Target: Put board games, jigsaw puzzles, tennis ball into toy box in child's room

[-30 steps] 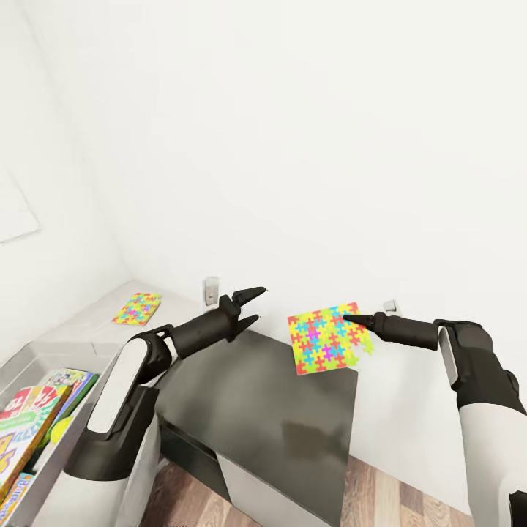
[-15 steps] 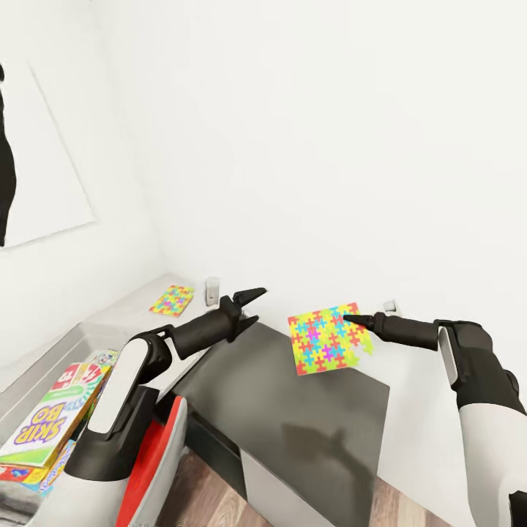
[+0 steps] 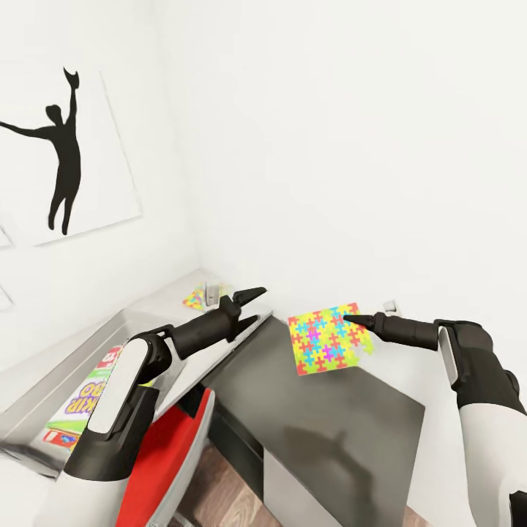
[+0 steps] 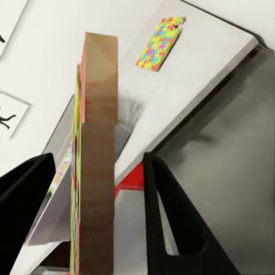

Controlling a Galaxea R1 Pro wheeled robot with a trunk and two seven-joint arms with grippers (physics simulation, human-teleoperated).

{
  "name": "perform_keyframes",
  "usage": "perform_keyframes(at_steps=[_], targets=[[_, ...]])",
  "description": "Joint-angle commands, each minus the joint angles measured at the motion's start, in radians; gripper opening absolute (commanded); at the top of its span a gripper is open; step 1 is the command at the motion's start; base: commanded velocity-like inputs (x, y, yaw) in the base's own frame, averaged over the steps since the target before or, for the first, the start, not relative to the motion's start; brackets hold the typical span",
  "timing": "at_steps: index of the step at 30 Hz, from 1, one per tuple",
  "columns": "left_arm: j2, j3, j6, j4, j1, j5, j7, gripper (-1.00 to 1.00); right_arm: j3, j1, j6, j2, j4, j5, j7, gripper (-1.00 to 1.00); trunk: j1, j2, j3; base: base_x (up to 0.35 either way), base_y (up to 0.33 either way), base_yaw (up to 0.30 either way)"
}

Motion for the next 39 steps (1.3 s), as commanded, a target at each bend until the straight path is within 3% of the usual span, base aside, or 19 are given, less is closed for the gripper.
perform_keyframes(at_steps=[1,39], targets=[[-0.001,0.0,0.002,0.0,-0.001,0.01,0.009,1.0,-0.002,-0.001,0.007,0.0,-0.001,0.007,0.008,-1.0,0.001,-0.002,-0.002,0.0,0.0,0.28],[-0.001,-0.004,0.002,0.0,0.0,0.005,0.01,1.0,-0.002,-0.001,0.007,-0.002,-0.002,0.005,0.009,-1.0,0.001,-0.002,0.019,0.0,0.0,0.28]])
